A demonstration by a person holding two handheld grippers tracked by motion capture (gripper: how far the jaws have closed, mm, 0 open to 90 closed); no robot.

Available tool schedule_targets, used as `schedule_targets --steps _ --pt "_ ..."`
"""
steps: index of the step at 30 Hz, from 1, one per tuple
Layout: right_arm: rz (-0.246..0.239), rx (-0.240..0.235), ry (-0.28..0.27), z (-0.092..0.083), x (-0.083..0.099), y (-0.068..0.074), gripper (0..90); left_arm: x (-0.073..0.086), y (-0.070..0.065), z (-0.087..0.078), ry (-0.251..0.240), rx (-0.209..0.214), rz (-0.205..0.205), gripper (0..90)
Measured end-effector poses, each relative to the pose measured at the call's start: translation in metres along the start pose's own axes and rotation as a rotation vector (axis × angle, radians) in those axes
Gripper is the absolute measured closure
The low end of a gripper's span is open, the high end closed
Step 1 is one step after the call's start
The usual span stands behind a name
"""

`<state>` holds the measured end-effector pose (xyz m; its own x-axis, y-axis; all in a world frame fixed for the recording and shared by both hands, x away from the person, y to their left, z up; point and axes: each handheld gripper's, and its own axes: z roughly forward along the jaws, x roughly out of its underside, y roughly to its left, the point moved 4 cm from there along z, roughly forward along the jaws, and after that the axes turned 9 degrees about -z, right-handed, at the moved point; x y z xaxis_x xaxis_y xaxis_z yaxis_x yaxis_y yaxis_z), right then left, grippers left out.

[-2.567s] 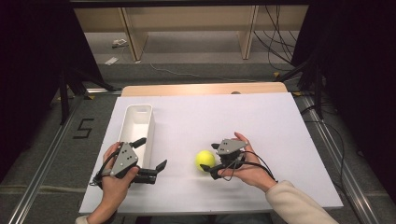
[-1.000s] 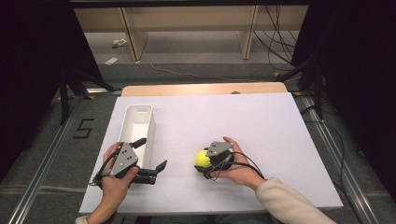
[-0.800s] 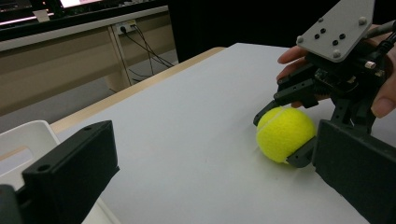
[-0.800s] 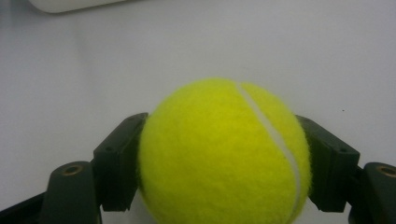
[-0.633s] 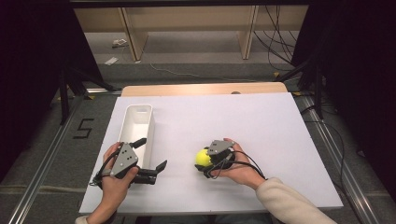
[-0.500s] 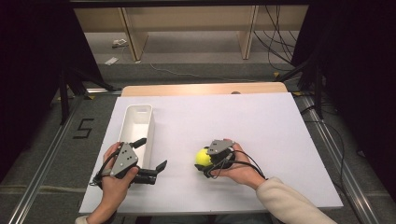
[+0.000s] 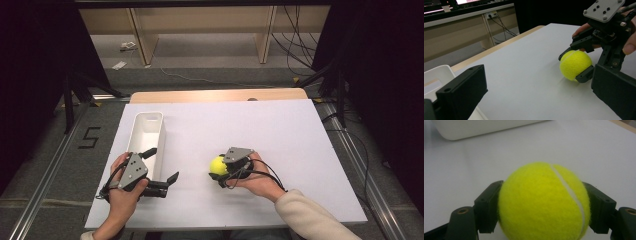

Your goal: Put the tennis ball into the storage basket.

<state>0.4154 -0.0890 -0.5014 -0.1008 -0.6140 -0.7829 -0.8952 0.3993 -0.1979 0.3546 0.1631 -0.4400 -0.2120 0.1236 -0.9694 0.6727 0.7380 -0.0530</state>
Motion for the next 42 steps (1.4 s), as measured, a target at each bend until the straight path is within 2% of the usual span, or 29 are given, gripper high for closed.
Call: schedule_targets --steps 42 --pt "0.016 0.039 -0.037 -0.011 -0.010 -0.010 26.5 0.000 0.000 0.000 -0.001 0.000 -0.003 0.0"
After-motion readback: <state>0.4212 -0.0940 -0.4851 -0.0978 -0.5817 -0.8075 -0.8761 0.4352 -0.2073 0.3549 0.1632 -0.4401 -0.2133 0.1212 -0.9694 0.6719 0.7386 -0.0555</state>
